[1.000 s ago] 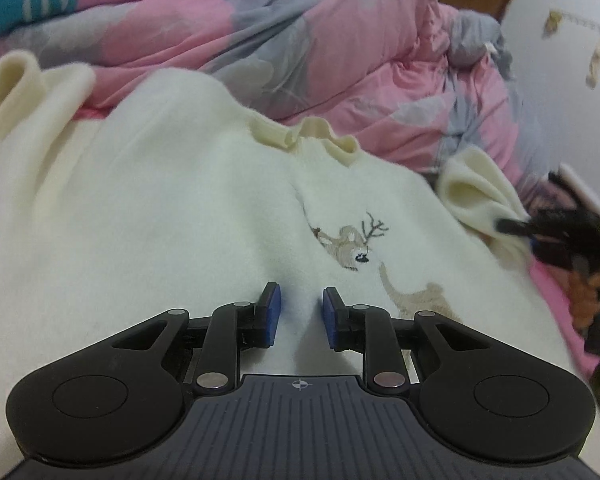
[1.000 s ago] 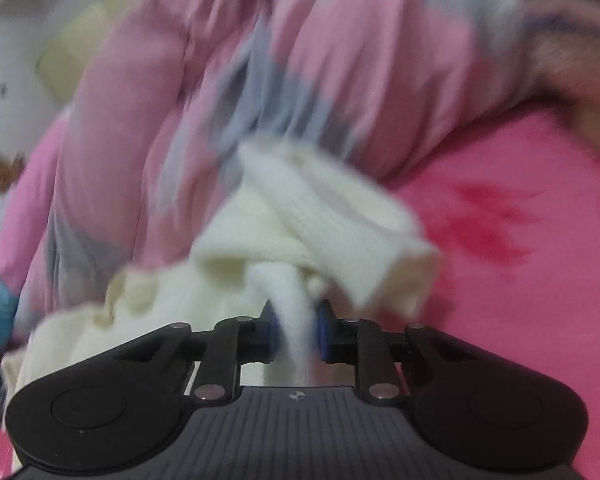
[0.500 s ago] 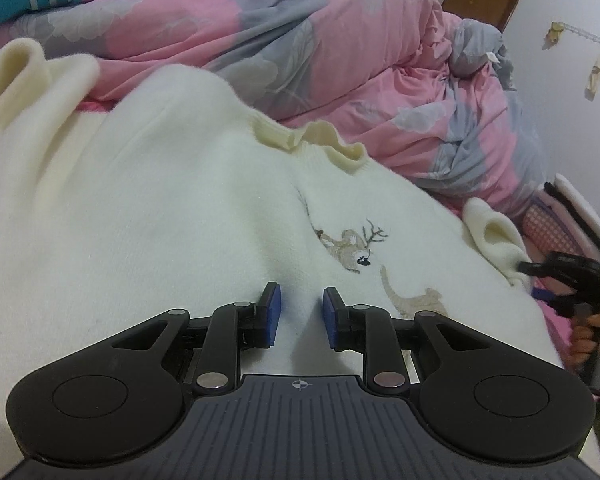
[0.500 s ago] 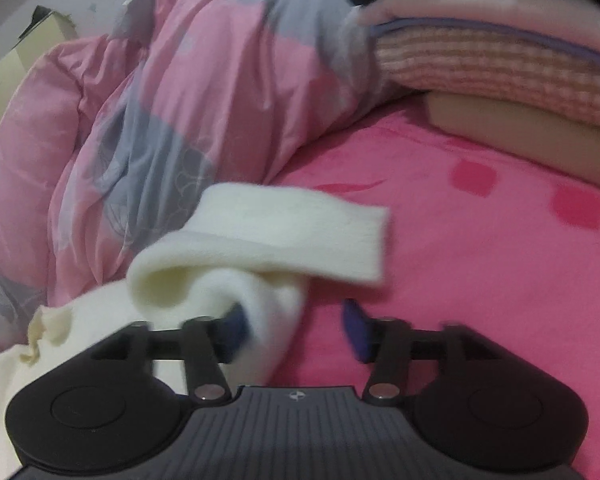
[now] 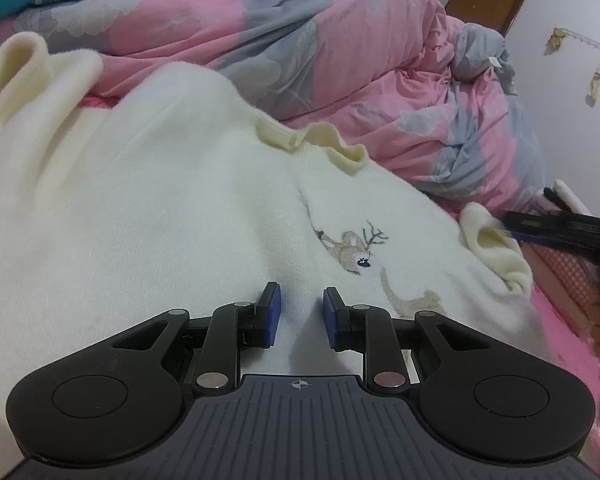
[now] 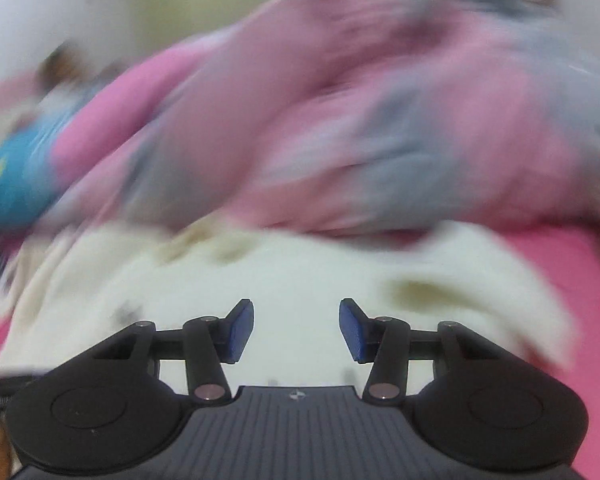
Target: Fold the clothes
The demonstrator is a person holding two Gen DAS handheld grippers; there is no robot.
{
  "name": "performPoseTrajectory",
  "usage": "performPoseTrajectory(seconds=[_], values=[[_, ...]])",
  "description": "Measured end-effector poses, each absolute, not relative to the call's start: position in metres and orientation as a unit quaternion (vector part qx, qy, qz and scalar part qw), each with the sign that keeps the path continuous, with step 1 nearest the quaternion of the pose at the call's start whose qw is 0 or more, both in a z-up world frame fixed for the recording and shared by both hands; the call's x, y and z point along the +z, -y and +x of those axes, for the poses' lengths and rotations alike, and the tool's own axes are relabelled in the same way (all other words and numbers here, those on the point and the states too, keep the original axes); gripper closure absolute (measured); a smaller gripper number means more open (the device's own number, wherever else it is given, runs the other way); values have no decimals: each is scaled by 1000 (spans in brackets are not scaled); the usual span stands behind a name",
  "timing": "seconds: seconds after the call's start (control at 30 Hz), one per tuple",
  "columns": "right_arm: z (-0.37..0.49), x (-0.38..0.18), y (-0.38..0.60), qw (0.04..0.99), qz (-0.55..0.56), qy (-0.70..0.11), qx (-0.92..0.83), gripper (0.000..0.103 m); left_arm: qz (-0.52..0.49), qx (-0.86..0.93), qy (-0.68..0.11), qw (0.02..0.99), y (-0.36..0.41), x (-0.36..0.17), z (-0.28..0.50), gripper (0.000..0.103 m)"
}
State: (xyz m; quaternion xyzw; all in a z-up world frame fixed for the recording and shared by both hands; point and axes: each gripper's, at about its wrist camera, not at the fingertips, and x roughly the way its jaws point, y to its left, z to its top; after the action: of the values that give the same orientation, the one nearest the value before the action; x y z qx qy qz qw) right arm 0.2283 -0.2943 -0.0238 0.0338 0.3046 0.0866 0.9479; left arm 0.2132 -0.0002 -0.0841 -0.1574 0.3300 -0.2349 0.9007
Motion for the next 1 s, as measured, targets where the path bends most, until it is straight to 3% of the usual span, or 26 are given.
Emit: performPoseTrajectory(seconds=[0.17,0.27,0.37,0.6,0.87,0.9,0.93,1.0], values=[[326,-66,230,924,-31,-356,135,73,-164,-236,-330,899,-1,-86,215,80],[375,-82,247,931,6,-351,98,76,-167,-238,-329,898,-2,-87,215,80],[406,-83,262,936,40,-344,64,85,-172,-239,-329,897,-3,-88,216,80],[343,-62,255,932,79,-341,93,80,-197,-235,-307,901,-13,-81,211,79],[295,-107,275,898,246,-330,159,81,-264,-133,-231,927,-93,-38,205,64],[297,-109,283,890,274,-326,164,81,-265,-104,-234,930,-106,-37,210,57],[298,-111,285,887,282,-324,168,81,-264,-79,-238,931,-117,-37,216,43],[300,-113,287,886,286,-322,173,81,-248,-48,-259,932,-130,-41,239,32]])
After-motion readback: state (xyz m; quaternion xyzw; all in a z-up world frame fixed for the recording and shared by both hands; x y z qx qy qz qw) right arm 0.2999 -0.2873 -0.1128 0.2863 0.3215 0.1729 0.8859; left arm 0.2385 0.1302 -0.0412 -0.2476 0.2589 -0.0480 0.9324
